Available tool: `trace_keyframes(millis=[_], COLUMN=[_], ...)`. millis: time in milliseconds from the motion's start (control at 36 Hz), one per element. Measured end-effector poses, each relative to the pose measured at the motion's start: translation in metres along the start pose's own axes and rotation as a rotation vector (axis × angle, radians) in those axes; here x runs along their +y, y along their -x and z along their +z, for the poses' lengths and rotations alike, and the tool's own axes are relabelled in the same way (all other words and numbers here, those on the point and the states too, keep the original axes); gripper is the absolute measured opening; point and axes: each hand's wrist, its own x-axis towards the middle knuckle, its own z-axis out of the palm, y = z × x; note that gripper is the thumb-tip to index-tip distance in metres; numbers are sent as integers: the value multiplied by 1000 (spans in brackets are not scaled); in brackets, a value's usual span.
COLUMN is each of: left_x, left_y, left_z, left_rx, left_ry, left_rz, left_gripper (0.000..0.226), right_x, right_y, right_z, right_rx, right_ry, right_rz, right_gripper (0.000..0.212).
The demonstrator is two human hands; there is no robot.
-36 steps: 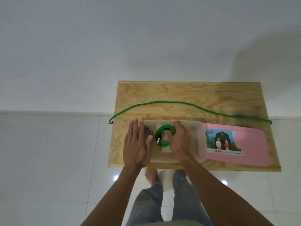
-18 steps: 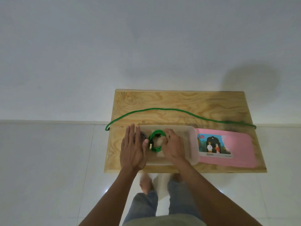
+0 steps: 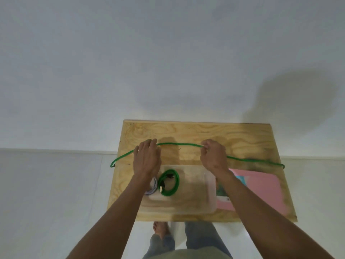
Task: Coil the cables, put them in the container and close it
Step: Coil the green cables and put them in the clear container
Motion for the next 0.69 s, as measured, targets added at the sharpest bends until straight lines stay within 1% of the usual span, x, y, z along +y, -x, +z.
trace_keyframes(millis=[83,139,250,306,417,500,611,694], left_x=[4,0,-9,-9,-10,-12,-6,1], left_y=[-26,-39,-53,-56,-60,-61,-61,-61], left_z=[2,9,23,27,31,24,-5,-34], left_rx=[-98,-160,-267,-281,-261,-226,-81,47], left_ry=[-90,-148,-260,-295,-312,-237,-68,-7], left_rz=[-42,-78,-149,-158,-148,-139,-91,-71], left_gripper=[38,41,42,37,26,19,21,22], right_x=[23,34,49,52,49,43,25,-3], right_y=[-26,-37,-49,-51,-53,-52,-48,-45], right_z=[2,3,4,7,11,10,7,-2], right_rx=[-116,-206,-287,-297,-290,-293,-258,-146], right_ry=[89,147,159,157,189,247,241,178], right_rz=[64,91,104,65,41,42,39,24], right_gripper=[30,35,42,37,27,25,19,14])
